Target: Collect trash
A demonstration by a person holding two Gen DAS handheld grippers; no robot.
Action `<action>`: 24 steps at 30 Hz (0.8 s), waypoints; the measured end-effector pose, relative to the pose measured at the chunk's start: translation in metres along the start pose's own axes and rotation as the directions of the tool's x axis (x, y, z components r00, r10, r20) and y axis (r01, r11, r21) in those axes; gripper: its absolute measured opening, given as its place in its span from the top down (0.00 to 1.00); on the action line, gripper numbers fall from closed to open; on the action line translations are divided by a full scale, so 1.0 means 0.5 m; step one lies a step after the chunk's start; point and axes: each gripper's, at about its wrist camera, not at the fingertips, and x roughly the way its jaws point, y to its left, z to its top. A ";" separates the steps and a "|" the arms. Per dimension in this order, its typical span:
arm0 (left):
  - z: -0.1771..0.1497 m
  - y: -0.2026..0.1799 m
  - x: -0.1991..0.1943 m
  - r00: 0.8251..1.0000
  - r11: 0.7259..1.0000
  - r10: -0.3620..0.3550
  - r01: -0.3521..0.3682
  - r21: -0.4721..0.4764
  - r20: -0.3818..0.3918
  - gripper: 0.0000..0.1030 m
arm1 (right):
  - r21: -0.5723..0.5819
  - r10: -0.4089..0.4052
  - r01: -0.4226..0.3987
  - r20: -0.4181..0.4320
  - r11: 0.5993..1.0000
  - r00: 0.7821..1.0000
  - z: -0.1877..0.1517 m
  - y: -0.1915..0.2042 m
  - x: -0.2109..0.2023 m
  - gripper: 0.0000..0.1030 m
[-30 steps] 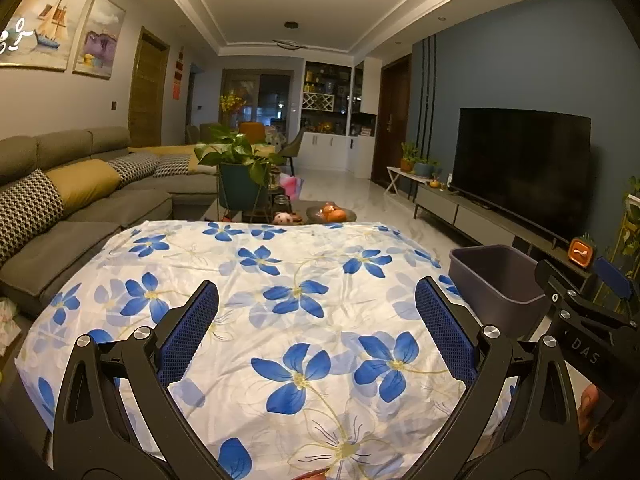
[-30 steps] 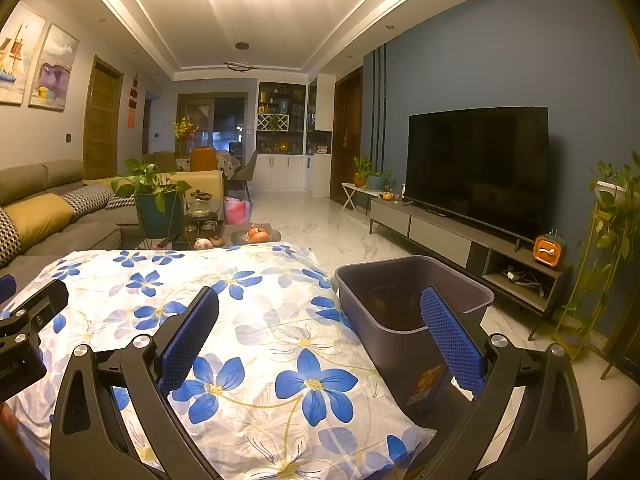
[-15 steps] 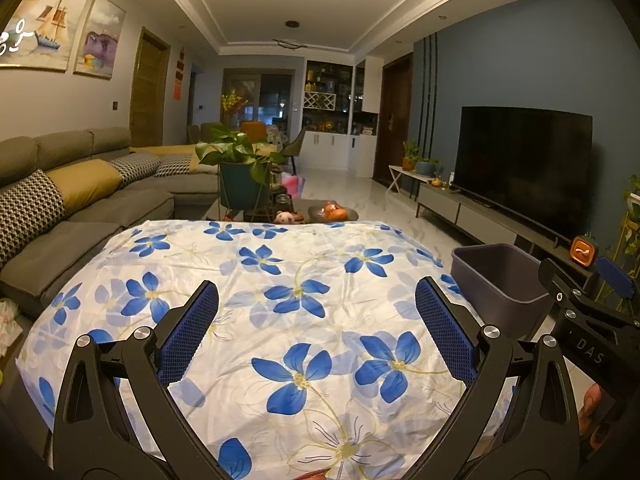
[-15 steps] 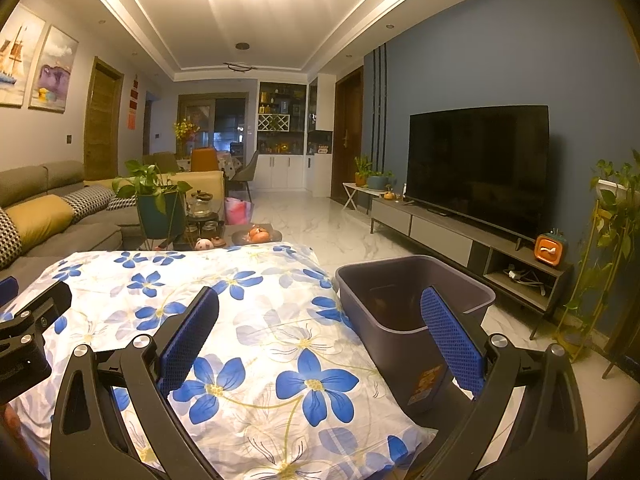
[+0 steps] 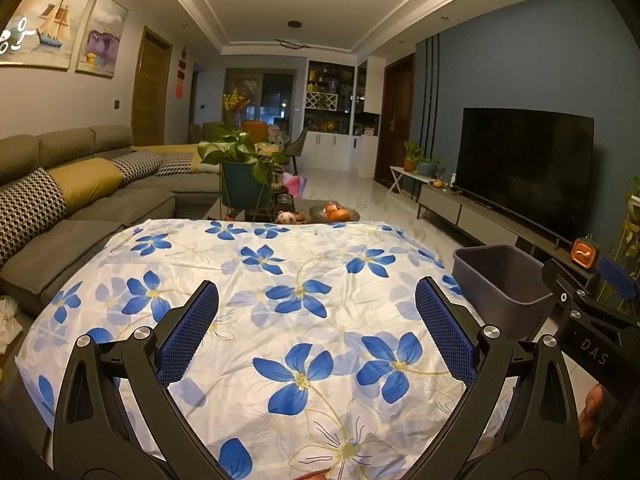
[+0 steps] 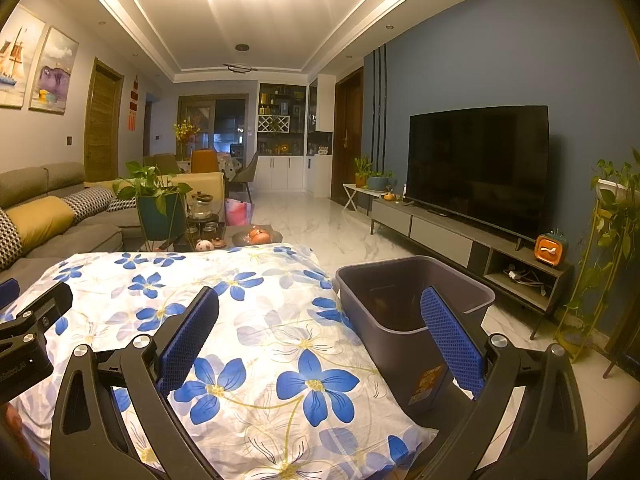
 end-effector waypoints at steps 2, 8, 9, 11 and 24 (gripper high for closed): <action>0.000 0.000 0.000 1.000 1.000 -0.001 0.001 -0.001 -0.002 0.06 | 0.000 0.001 -0.001 -0.001 1.000 1.000 0.000 0.000 0.000 0.05; 0.000 0.000 0.000 1.000 1.000 -0.001 0.001 -0.001 0.000 0.06 | 0.001 0.001 -0.001 0.000 1.000 1.000 -0.001 -0.001 -0.001 0.05; 0.000 -0.001 0.000 1.000 1.000 0.000 0.000 -0.001 -0.001 0.06 | 0.000 0.001 -0.001 0.000 1.000 1.000 -0.001 -0.002 -0.001 0.05; -0.001 0.000 0.000 1.000 1.000 0.000 0.000 0.000 -0.002 0.06 | 0.001 0.001 -0.001 0.000 1.000 1.000 -0.001 -0.002 -0.001 0.05; -0.001 0.000 0.000 1.000 1.000 0.001 -0.001 0.001 -0.001 0.06 | 0.004 0.003 -0.003 -0.001 1.000 1.000 -0.001 -0.003 -0.001 0.05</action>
